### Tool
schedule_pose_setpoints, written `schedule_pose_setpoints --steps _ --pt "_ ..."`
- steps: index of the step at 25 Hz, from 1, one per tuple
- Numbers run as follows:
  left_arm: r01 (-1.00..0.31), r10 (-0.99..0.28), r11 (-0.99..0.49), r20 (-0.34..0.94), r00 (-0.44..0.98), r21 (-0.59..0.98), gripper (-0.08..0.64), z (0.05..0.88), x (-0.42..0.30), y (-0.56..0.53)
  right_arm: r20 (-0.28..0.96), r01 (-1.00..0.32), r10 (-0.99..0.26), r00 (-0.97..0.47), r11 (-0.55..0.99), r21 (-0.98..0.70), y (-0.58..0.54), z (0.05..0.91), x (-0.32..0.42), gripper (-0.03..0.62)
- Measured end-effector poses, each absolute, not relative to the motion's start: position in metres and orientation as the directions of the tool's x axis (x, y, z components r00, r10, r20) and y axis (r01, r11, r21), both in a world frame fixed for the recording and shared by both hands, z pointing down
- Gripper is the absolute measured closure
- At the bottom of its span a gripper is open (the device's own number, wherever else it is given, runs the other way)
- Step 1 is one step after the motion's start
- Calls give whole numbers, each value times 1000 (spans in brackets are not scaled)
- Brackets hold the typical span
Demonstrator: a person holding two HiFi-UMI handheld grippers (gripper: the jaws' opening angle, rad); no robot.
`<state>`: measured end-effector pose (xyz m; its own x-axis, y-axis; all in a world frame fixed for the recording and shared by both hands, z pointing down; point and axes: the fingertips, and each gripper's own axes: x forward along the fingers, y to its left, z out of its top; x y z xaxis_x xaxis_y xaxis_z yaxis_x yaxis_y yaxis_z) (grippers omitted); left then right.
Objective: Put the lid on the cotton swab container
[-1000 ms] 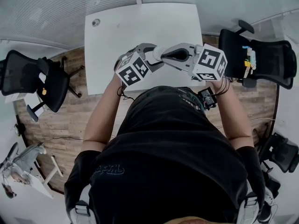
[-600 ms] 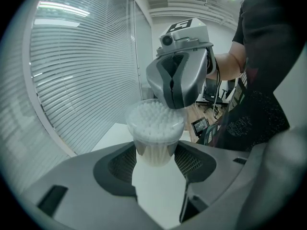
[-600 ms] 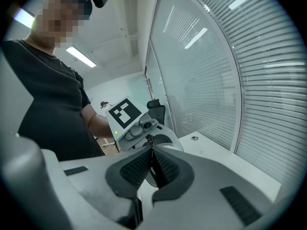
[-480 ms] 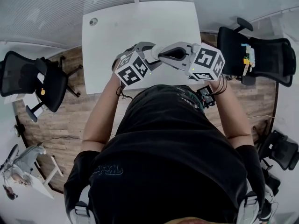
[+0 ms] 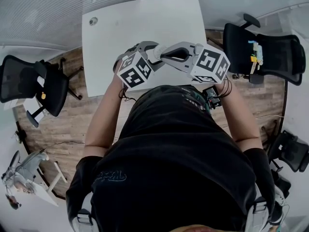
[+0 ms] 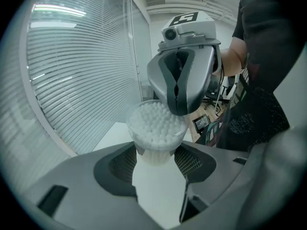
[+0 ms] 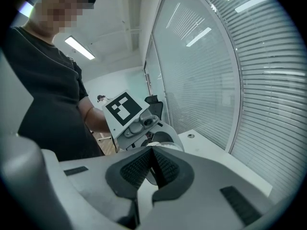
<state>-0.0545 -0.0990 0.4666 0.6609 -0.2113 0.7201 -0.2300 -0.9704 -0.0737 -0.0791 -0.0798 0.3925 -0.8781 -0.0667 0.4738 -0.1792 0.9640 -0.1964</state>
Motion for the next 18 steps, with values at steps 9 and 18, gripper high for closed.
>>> schedule_pose_setpoints --steps 9,18 --pt "-230 -197 -972 705 682 -49 302 467 -50 -94 490 -173 -57 -870 965 -195 -75 395 -82 569" --pt "-226 -176 -974 707 686 -23 302 478 -53 -90 475 -170 -46 -879 960 -222 -72 404 -84 569"
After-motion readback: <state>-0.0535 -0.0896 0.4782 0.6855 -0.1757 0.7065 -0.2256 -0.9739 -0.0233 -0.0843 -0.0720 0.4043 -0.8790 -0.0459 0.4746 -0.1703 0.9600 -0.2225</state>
